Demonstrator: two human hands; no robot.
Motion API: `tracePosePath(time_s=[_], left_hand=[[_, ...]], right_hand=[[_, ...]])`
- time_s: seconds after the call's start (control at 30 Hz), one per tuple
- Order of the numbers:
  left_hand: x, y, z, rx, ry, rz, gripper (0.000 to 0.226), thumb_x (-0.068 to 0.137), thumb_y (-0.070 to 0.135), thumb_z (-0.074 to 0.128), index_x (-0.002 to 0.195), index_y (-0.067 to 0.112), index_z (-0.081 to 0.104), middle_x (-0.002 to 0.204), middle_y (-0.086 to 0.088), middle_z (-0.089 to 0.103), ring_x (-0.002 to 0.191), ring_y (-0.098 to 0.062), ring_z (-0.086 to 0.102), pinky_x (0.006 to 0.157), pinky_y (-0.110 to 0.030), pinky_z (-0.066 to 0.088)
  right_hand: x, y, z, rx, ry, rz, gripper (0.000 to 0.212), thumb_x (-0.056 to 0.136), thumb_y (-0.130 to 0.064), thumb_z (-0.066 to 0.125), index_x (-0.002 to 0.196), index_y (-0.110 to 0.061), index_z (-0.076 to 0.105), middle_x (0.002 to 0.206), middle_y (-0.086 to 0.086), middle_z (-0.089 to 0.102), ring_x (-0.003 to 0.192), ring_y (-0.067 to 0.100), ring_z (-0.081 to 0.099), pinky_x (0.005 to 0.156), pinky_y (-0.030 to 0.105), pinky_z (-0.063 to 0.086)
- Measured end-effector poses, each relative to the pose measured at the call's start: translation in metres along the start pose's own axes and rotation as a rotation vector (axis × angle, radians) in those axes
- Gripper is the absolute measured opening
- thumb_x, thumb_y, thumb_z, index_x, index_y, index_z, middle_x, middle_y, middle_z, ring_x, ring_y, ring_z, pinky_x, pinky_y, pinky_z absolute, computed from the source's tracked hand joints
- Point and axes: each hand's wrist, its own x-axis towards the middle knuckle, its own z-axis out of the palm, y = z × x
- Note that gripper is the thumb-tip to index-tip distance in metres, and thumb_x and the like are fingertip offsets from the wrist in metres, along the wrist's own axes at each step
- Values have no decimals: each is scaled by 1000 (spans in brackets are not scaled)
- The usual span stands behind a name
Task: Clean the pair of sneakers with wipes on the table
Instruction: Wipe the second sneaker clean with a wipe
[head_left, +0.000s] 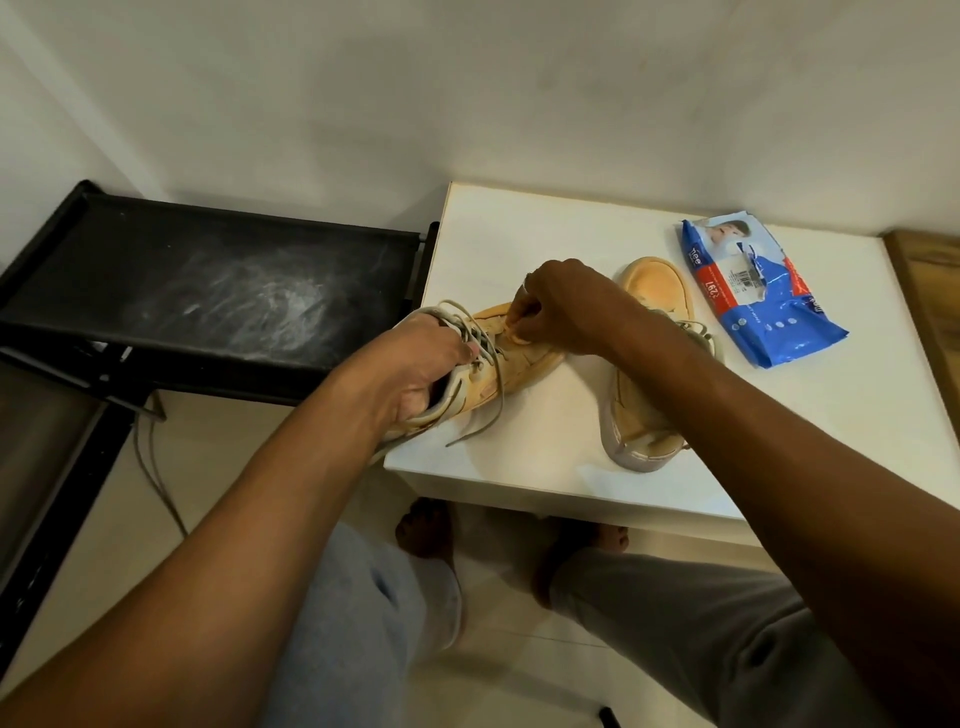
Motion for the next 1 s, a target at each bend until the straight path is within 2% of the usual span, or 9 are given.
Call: tracePosePath(time_s=[0.13,0.3,0.43,0.53,0.6,0.67,0.8,0.9,1.0], left_hand=[[0,0,0,-19,25,10,17,98,2,59,110,5,70,99,-14,74,88,-24,72,85,-40,60],[-5,2,3,-41,10,14,17,100,-1,55,107,5,69,88,-12,72,70,-19,68,63,-31,58],[-6,2,3,-41,18,7,16,99,1,56,108,4,69,90,-14,73,75,-22,69,75,-37,60],[-7,4,3,-37,25,-2,15,100,2,56,107,5,69,95,-15,74,80,-24,70,82,-40,61],[-7,4,3,-44,30,-9,15,100,2,56,107,5,69,96,-15,74,83,-25,70,87,-41,60],[-6,4,3,-54,29,-3,16,100,1,55,107,5,69,94,-15,73,82,-24,69,89,-42,59],[-5,3,3,-38,22,10,16,100,2,56,109,4,69,90,-13,73,77,-22,69,83,-40,60],[-3,1,2,-10,45,4,15,99,3,58,109,5,69,95,-14,74,81,-24,71,82,-40,61],[-2,0,3,8,66,8,14,98,5,60,108,7,71,99,-15,75,92,-29,74,90,-45,60]], right_hand=[[0,2,0,-166,142,27,14,81,-13,56,84,-13,70,73,4,62,67,26,62,58,33,51],[-1,11,11,-208,290,47,16,81,-11,53,85,-11,69,78,10,66,68,31,61,59,33,50],[-2,4,9,-50,148,-6,20,84,-13,57,89,-17,75,84,1,72,75,20,64,66,32,53],[-1,-6,5,-78,60,-10,17,84,-16,56,82,-17,73,77,1,69,71,20,64,64,35,57],[-2,-9,2,-149,62,13,13,80,-13,54,74,-12,65,67,3,61,65,25,62,55,32,50],[-5,-6,-1,-225,128,62,7,80,-10,57,76,-10,62,67,4,54,62,27,57,54,30,43],[-4,3,10,-235,280,57,14,83,-9,53,88,-7,66,81,11,64,70,32,60,59,32,46],[-2,3,14,-86,198,15,20,85,-15,54,94,-15,72,88,6,71,76,27,65,66,35,54],[-2,-2,5,-101,73,-1,15,81,-14,57,80,-17,71,77,4,69,68,22,64,62,36,56]])
